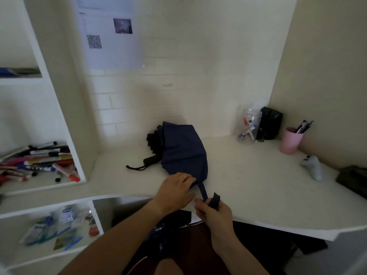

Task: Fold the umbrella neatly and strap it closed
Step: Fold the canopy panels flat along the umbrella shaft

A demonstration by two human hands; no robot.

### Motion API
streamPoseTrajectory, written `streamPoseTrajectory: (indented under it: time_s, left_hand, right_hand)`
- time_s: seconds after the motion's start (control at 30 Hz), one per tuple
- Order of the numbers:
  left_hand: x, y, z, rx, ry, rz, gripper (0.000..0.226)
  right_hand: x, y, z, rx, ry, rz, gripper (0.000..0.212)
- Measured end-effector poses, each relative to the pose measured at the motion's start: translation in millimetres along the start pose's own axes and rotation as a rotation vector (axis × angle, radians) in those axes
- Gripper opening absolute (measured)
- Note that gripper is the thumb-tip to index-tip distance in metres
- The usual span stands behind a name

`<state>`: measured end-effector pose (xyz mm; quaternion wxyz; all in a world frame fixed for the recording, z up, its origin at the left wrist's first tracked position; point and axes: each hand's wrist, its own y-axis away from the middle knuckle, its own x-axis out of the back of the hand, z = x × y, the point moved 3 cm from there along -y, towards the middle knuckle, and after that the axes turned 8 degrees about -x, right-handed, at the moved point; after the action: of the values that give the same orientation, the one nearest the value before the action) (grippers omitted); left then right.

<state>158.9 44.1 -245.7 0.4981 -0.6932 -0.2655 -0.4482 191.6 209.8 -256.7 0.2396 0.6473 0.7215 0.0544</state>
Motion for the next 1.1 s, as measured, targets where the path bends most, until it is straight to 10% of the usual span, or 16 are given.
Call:
streamPoseTrajectory:
  time_s: [0.23, 0.47, 0.57, 0.77, 1.0, 1.1]
  left_hand:
    - [-4, 19, 10, -0.103, -0.261, -0.186, 0.027]
    - [5, 39, 19, -0.199, -0.265, -0.175, 0.017]
    - [5, 45, 14, -0.214, -0.261, -0.145, 0.014]
    - [6, 48, 1, -0.226, -0.195, -0.045, 0.012]
    - [5, 25, -34, 0.019, 0.169, -0.005, 0.042]
    - [-19, 25, -55, 0.060, 0.083, -0.239, 0.057]
  right_hand:
    - [46, 22, 21, 0.025, 0.107, -0.087, 0.013]
    - [76, 15, 48, -0.113, 0.785, -0.471, 0.068]
    - [68, 2, 10, 0.294, 1.245, -0.295, 0.057]
    - [-18, -51, -69, 0.933, 1.277, -0.236, 0.033]
    - [-30, -125, -41, 0.735, 1.855, -0.421, 0.067]
    - [-18, -133, -27, 0.722, 1.876, -0.443, 0.066]
